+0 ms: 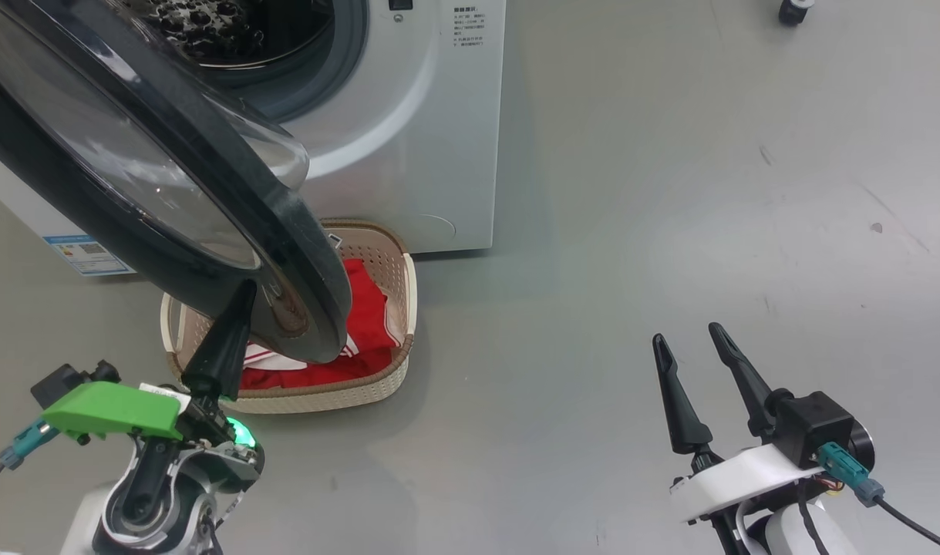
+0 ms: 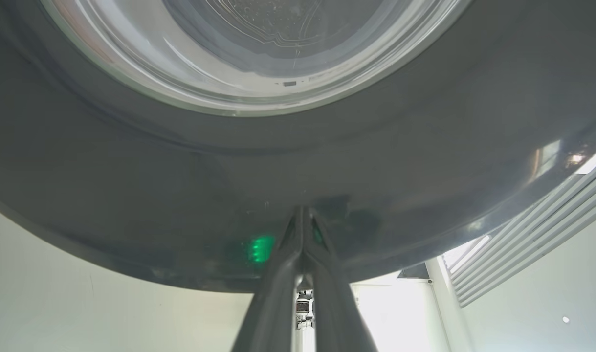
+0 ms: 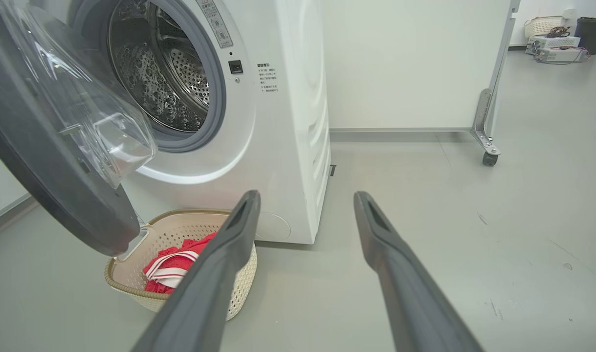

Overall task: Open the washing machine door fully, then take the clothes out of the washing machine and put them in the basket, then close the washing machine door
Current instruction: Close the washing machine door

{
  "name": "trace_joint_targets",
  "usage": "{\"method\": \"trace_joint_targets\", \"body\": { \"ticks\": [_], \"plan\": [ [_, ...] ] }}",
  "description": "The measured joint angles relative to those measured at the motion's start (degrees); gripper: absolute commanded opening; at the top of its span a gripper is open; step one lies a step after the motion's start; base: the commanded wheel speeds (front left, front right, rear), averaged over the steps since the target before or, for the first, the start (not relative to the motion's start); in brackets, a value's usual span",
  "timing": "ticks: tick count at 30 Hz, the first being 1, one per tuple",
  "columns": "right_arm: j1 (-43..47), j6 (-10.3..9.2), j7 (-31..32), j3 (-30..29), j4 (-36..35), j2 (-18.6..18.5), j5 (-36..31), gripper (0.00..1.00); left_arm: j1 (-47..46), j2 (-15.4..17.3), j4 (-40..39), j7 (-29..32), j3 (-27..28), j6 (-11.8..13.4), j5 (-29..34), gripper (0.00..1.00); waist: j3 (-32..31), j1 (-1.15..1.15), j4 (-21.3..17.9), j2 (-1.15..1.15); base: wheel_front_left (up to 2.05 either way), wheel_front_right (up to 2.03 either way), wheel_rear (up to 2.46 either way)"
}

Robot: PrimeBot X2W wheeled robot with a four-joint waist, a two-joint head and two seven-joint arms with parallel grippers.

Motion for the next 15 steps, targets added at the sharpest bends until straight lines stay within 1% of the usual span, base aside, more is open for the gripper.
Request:
{"method": "trace_joint_targets", "body": {
  "ticks": [3, 7, 15],
  "plan": [
    [-0.2, -0.01, 0.0, 0.2, 0.0, 0.0, 0.0, 1.0, -1.1, 0.2, 0.0, 1.2, 0.3, 0.4, -2.0, 0.0, 0.7, 0.0, -0.2, 0.0, 0.0, 0.0, 0.0],
    [-0.7, -0.02, 0.0, 0.5, -0.1, 0.0, 0.0, 1.0, -2.7, 0.6, 0.0, 2.9, 0.5, 0.8, -2.7, 0.0, 1.6, 0.0, -0.6, 0.0, 0.0, 0.0, 0.0],
    [-1.6, -0.11, 0.0, 0.8, -0.4, 0.0, 0.0, 1.0, -5.3, 2.2, -0.1, 4.2, 0.7, 1.9, -2.7, 0.0, 3.4, 0.0, -1.5, 0.0, 0.0, 0.0, 0.0]
  ]
}}
